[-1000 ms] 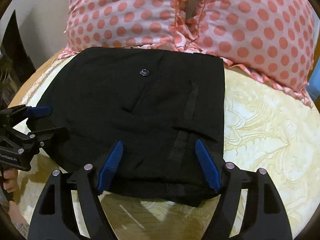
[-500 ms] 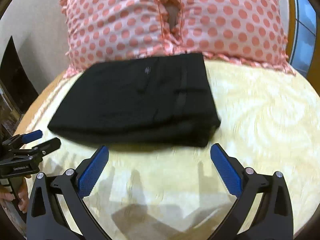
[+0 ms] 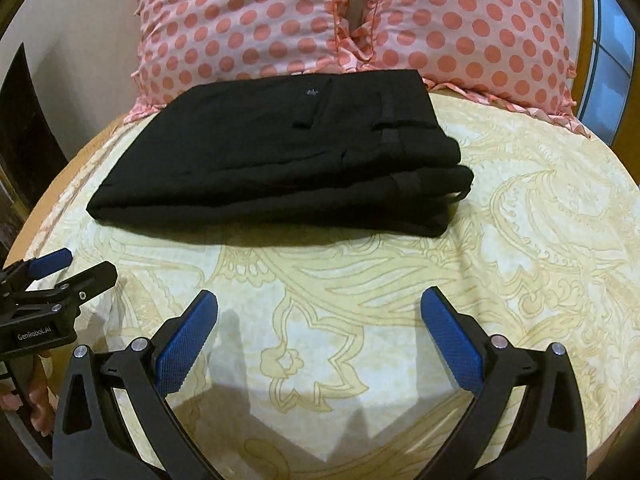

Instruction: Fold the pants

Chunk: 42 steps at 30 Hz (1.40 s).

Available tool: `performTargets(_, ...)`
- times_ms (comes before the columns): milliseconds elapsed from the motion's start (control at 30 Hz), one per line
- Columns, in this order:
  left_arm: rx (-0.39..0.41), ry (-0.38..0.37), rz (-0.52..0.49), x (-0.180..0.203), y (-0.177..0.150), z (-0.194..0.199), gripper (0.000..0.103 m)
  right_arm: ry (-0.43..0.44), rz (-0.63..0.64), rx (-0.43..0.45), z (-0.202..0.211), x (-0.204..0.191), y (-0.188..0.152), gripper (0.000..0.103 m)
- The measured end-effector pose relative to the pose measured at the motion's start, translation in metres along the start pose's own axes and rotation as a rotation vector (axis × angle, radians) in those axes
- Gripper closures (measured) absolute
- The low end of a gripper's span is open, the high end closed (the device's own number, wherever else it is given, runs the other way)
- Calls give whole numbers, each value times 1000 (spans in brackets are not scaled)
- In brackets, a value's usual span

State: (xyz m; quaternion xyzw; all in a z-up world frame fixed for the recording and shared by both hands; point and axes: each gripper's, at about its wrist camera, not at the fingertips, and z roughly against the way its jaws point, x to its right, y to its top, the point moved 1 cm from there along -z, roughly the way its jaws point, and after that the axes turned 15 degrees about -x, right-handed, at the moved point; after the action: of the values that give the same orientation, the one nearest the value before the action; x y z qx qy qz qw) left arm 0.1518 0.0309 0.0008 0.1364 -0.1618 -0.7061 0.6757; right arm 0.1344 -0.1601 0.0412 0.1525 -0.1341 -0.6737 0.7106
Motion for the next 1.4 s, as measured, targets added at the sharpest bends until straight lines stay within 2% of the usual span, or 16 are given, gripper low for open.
performTargets(167, 12, 53, -33, 6, -1, -4, 2, -40, 19, -9, -3, -5, -2, 1)
performTargets(233, 16, 49, -35, 5, -2, -4, 2, -74, 38, -17, -4, -10, -2, 1)
performTargets(1400, 17, 40, -46, 4, -1, -4, 2, -69, 37, -21, -4, -7, -1, 1)
